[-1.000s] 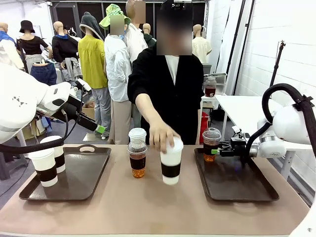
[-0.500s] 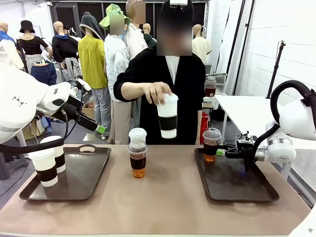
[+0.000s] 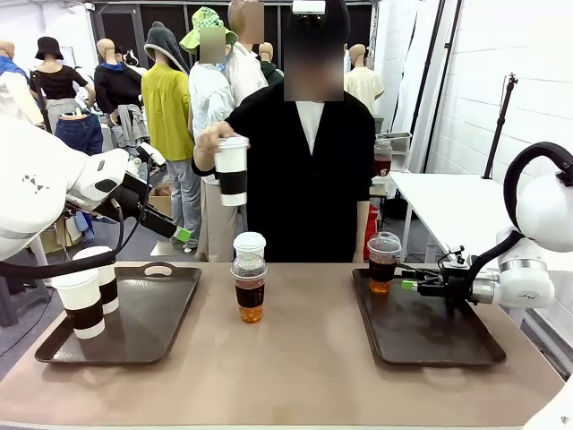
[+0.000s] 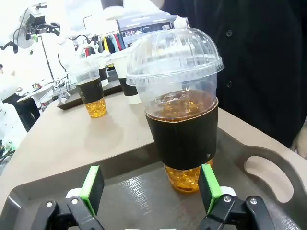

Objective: Distribute the coffee onto the tray.
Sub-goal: Pick up another iced Americano from the middle of the table and place it on the right Handle tray.

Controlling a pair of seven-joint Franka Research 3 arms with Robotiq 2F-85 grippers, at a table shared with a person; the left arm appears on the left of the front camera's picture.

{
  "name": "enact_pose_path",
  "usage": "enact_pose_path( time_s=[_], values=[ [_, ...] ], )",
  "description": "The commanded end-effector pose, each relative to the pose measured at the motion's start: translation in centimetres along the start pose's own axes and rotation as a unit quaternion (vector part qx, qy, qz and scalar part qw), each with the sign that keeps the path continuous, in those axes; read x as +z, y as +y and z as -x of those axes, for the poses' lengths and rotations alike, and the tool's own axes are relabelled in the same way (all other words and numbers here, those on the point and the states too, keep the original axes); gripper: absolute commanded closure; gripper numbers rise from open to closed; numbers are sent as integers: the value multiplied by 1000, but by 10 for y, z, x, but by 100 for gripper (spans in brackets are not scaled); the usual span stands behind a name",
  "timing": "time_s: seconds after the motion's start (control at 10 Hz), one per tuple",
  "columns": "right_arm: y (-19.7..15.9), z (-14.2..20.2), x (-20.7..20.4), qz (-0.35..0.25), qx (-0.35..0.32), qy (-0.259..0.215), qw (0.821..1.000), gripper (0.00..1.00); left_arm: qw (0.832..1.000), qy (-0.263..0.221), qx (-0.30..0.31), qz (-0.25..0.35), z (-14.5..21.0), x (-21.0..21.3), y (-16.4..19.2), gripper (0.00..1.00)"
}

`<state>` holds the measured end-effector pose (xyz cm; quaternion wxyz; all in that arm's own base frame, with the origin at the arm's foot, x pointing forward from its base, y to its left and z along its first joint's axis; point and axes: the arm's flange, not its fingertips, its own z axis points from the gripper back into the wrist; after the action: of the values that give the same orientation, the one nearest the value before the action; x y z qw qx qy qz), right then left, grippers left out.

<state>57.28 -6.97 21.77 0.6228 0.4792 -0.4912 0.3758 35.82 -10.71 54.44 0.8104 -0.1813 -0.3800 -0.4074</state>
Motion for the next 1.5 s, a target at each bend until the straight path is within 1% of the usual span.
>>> enact_pose_path(
  time_s=[0.0,0.7,1.0,1.4],
  values=[
    [-4,-1,-2,-7,0,5,1000,0,1000,1,2,3,1,1,1,0],
    [-1,-2,-3,-3,3,1,1000,0,1000,1,2,3,1,1,1,0],
    [22,-3,7,-2,9,4,1000,0,1000,1,2,3,1,1,1,0],
    [54,-7,-6,-25,15,22,999,0,1000,1,2,3,1,1,1,0]
  ],
)
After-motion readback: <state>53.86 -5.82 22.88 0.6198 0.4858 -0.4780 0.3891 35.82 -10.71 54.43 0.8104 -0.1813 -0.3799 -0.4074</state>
